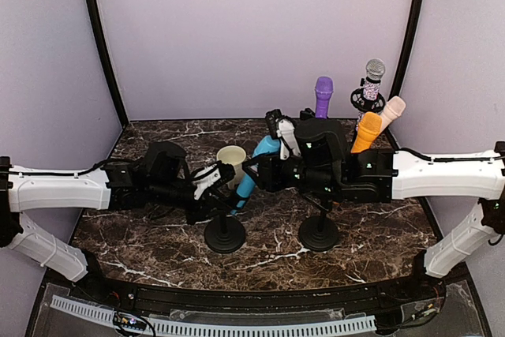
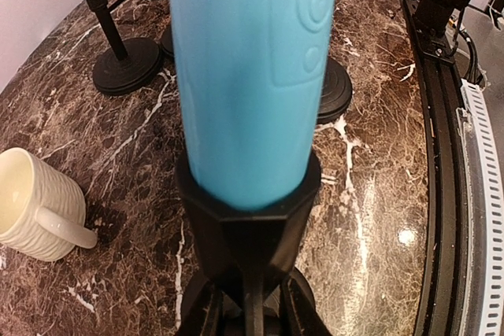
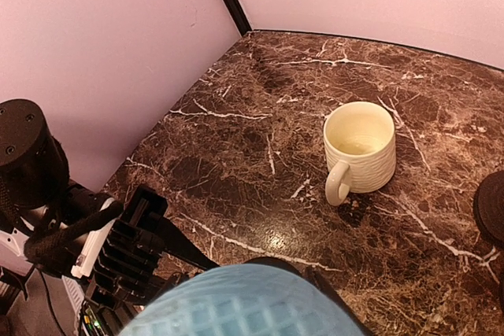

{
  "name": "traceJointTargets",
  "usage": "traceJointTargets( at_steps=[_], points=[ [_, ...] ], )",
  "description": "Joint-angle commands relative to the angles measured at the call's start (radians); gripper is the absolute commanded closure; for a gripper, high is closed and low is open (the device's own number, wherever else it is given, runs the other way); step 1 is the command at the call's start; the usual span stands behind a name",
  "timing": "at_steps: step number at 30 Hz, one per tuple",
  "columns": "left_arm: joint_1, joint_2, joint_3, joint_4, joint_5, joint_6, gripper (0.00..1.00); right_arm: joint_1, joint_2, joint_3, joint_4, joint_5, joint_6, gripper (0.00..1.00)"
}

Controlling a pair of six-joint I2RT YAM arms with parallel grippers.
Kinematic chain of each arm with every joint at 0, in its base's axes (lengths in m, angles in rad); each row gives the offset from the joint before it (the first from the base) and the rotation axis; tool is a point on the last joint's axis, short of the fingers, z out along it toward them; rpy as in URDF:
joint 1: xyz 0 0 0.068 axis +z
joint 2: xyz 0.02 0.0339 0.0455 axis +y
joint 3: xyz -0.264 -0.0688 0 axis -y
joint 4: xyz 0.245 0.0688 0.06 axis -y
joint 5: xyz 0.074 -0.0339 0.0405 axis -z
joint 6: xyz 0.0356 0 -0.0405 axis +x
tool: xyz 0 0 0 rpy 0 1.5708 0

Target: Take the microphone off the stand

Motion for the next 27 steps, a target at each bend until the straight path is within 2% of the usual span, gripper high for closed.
traceJointTargets(
  at_steps=[1,9,27],
  points=[
    [-0.009,0.006,0.011,-0.032,-0.011,0.016,1.0,-0.01,-0.024,0.052,-0.014,0.082,0.076,0.99],
    [-0.013,0.016,0.011,-0.034,-0.018,0.019,1.0,-0.008,0.013,0.101,-0.109,0.182,0.196,0.99],
    [-0.019,0.026,0.015,-0.049,-0.047,0.036,1.0,-0.008,-0.002,0.142,-0.175,0.251,0.236,0.97]
  ],
)
